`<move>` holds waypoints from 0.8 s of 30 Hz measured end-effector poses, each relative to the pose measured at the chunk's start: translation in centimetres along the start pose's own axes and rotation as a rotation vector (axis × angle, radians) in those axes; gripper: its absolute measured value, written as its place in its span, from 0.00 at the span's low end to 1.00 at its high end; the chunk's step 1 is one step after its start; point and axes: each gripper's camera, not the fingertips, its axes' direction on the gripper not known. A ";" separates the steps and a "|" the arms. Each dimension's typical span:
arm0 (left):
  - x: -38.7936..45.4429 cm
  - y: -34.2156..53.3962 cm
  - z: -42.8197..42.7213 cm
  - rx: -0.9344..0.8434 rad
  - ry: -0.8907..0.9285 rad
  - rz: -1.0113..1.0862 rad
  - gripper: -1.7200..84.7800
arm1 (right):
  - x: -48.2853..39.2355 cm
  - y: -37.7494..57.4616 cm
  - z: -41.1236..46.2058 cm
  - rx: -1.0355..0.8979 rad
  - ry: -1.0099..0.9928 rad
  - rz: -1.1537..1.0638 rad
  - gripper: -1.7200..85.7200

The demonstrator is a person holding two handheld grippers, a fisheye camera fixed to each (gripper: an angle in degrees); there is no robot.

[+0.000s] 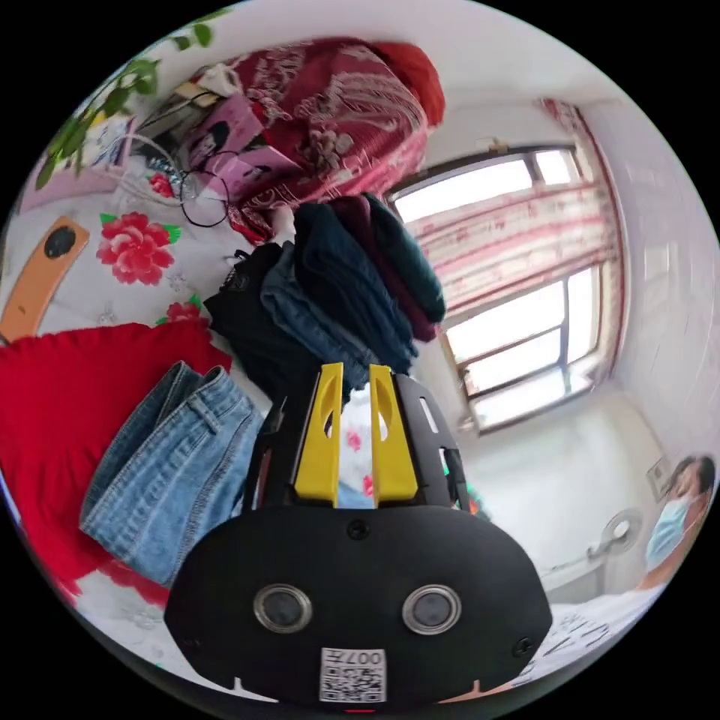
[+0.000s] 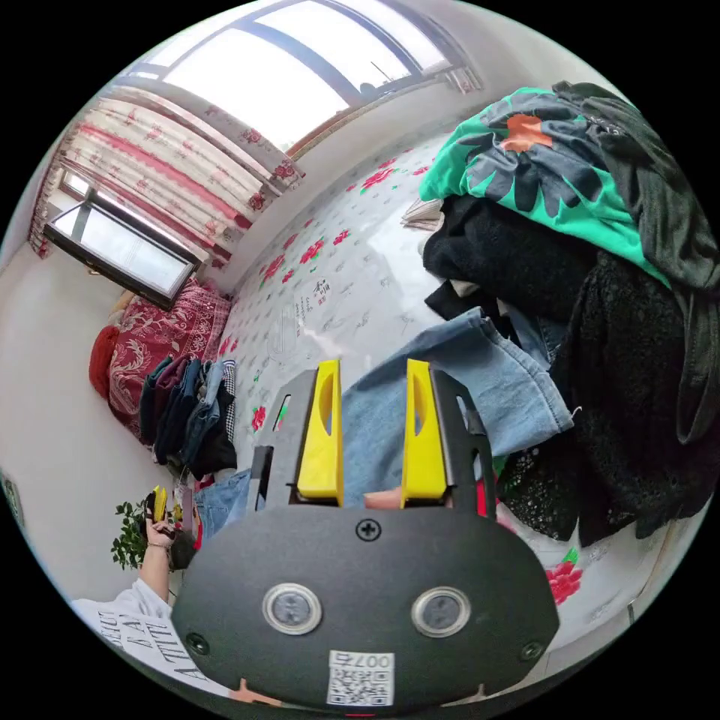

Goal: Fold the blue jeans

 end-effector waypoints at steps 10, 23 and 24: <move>3.3 6.2 -4.7 -0.073 -0.674 0.180 0.16 | 11.2 7.8 4.3 -0.093 -0.004 0.278 0.11; 8.5 -0.6 7.7 -0.576 -0.931 0.302 0.02 | 15.0 2.5 11.9 -0.066 -0.130 0.436 0.03; 9.4 -0.9 6.5 -0.569 -0.909 0.301 0.02 | 15.1 2.6 11.7 -0.059 -0.137 0.437 0.03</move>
